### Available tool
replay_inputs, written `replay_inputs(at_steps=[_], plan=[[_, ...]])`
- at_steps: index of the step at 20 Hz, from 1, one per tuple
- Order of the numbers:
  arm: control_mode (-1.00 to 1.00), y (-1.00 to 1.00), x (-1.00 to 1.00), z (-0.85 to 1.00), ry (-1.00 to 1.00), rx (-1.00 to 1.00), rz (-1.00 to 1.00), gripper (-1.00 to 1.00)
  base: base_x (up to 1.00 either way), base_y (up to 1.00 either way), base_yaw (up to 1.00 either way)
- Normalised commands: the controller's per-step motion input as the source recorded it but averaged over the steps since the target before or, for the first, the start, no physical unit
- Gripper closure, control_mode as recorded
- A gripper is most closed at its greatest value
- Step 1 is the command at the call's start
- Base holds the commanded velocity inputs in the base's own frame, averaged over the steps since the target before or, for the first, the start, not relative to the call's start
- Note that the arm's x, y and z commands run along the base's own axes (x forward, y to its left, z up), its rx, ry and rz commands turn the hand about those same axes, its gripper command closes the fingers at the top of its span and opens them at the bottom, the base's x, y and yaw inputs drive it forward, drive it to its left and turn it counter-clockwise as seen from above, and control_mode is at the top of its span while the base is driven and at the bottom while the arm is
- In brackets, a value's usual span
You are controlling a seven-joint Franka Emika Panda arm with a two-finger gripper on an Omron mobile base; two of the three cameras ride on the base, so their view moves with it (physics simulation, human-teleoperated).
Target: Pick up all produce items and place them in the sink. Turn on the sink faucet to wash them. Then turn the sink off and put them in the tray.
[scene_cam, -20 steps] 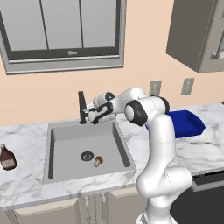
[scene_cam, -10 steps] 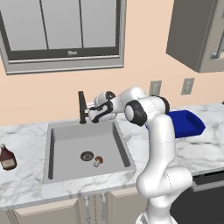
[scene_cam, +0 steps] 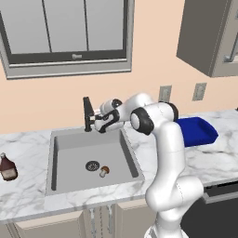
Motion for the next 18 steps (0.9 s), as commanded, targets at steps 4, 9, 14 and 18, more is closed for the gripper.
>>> replay_inputs(at_steps=[4, 9, 14, 18], plan=[[-1.0, -0.33, -0.09, -0.43, 0.0, 0.02, -0.01, 1.0, 0.0, 0.0, 0.0], [-1.0, -0.39, -0.09, -0.5, 0.0, 0.0, -0.01, 1.0, 0.0, 0.0, 0.0], [-1.0, -0.5, -0.1, -0.52, 0.01, 0.03, -0.03, 1.0, 0.0, 0.0, 0.0], [-1.0, -0.5, -0.09, -0.48, 0.04, 0.05, -0.04, 1.0, 0.0, 0.0, 0.0]])
